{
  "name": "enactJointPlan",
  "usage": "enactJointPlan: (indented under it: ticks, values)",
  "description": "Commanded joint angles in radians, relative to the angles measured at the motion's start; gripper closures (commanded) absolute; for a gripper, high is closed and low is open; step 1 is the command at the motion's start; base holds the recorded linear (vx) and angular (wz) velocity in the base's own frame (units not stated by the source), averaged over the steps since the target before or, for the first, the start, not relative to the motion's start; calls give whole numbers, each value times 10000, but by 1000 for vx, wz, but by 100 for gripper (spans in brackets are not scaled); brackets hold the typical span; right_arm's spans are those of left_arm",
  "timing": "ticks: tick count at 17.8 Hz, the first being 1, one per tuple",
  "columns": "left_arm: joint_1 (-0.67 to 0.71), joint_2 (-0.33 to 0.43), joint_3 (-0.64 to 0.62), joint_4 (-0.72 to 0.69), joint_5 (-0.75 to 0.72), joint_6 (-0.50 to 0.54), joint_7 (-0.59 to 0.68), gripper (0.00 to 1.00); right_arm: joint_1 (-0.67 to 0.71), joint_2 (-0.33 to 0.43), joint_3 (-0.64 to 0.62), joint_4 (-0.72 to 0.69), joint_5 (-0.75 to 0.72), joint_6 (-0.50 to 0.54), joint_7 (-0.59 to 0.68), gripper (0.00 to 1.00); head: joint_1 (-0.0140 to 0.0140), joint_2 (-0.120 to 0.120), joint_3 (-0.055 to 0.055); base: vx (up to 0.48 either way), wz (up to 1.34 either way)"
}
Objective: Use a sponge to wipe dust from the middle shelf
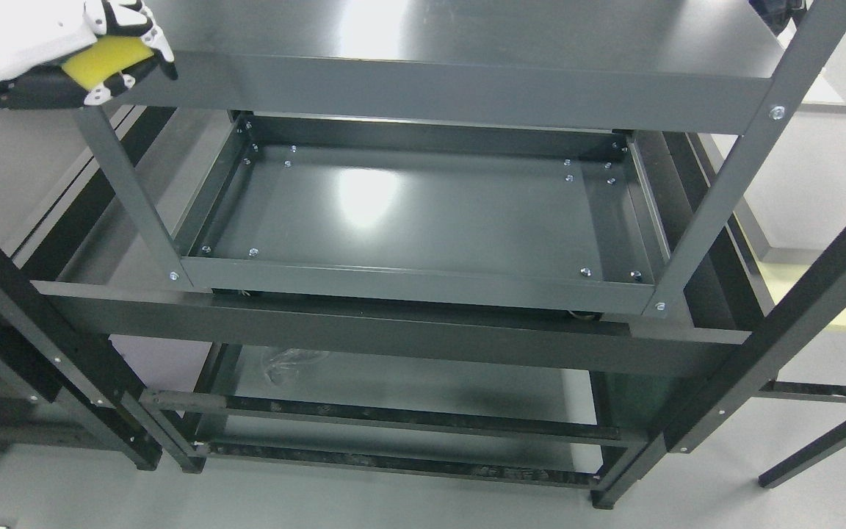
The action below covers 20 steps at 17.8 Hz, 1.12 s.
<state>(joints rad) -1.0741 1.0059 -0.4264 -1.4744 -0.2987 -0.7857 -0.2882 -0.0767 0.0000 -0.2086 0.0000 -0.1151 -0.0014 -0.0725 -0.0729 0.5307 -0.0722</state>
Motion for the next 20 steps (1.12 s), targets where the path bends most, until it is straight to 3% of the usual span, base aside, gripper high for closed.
enactJointPlan:
  ticks: [1,8,17,20]
  values:
    - [234,-1248,522,-29,-1045,3,-155,100,0,-175,0,-174,0,720,4,0,0,0,0,0,0]
    - [-1636,-4455,-735,690,-2134,3,-140,100,0,-175,0,-174,0,720,4,0,0,0,0,0,0]
    - [-3860,-9562,-1442,3756,-3699,3,-109,100,0,-175,0,-174,0,720,4,0,0,-1,0,0,0]
    - [-4519,-9884,-2115,4938,-3762,3,13,100,0,-175,0,-174,0,720,4,0,0,-2,0,0,0]
